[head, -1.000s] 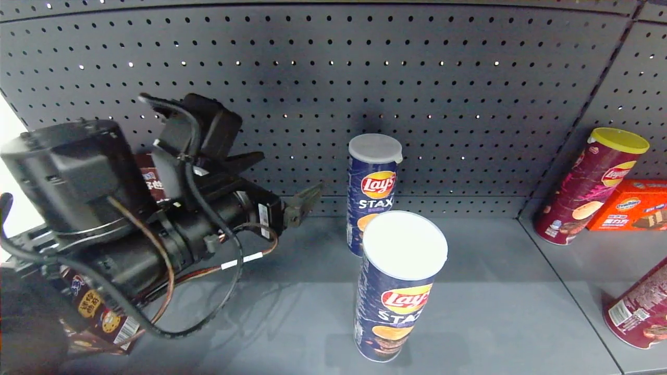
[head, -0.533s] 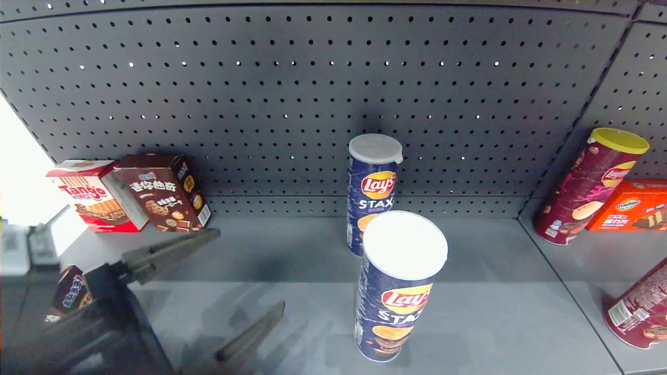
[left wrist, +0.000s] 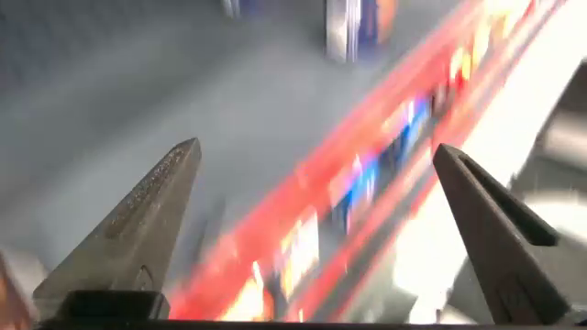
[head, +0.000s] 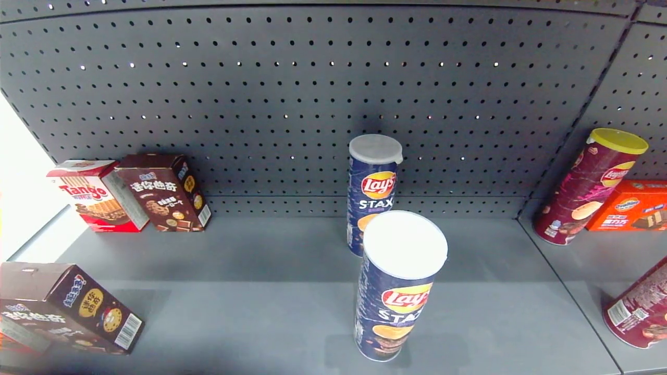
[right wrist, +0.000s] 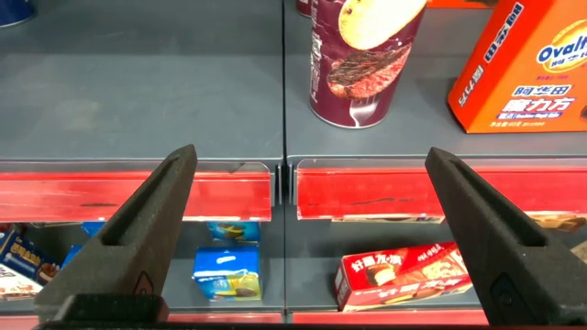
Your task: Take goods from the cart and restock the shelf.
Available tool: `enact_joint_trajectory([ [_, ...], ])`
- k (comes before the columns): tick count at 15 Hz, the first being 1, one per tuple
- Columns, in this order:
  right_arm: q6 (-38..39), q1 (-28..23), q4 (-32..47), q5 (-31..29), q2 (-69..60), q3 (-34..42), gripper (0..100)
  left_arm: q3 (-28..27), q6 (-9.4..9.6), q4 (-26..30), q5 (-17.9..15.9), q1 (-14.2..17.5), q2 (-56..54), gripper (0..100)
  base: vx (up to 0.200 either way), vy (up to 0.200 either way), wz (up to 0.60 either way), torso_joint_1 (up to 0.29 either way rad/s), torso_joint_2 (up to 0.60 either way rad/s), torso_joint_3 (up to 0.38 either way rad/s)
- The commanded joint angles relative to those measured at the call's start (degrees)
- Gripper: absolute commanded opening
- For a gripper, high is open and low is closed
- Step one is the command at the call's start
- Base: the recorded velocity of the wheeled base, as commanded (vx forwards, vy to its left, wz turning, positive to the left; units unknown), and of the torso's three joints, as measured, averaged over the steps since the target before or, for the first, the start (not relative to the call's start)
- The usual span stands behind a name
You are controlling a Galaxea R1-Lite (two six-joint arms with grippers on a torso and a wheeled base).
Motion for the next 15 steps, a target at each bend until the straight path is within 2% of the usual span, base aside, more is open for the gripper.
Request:
enact_joint_trajectory([
  [1,0.0,0.0,0.0,0.0,0.0,0.0,100,0.7,0.28,4.7,-1.0,2.8,-8.9,100,0.000,0.000,0.00,0.000,0.00,0.000],
  [4,0.0,0.0,0.0,0.0,0.0,0.0,100,0.7,0.54,14.7,-1.2,12.3,-16.1,100,0.000,0.000,0.00,0.000,0.00,0.000],
  [5,0.0,0.0,0.0,0.0,0.0,0.0,100,0.7,1.24,17.7,-1.2,16.1,-18.4,100,0.000,0.000,0.00,0.000,0.00,0.000],
  [6,0.0,0.0,0.0,0.0,0.0,0.0,100,0.7,1.68,19.8,-1.3,18.1,-19.6,100,0.000,0.000,0.00,0.000,0.00,0.000],
  [8,0.0,0.0,0.0,0.0,0.0,0.0,100,0.7,1.51,20.2,-3.0,22.8,-21.0,100,0.000,0.000,0.00,0.000,0.00,0.000],
  [9,0.0,0.0,0.0,0.0,0.0,0.0,100,0.7,1.42,20.4,-4.7,27.0,-22.0,100,0.000,0.000,0.00,0.000,0.00,0.000],
  [11,0.0,0.0,0.0,0.0,0.0,0.0,100,0.7,1.33,20.5,-4.8,34.6,-24.9,100,0.000,0.000,0.00,0.000,0.00,0.000],
  [12,0.0,0.0,0.0,0.0,0.0,0.0,100,0.7,1.33,20.5,-4.8,37.4,-25.9,100,0.000,0.000,0.00,0.000,0.00,0.000],
  [13,0.0,0.0,0.0,0.0,0.0,0.0,100,0.7,1.07,20.6,-4.7,42.1,-29.3,100,0.000,0.000,0.00,0.000,0.00,0.000],
  [15,0.0,0.0,0.0,0.0,0.0,0.0,100,0.7,0.98,21.6,-4.7,42.6,-29.8,100,0.000,0.000,0.00,0.000,0.00,0.000],
])
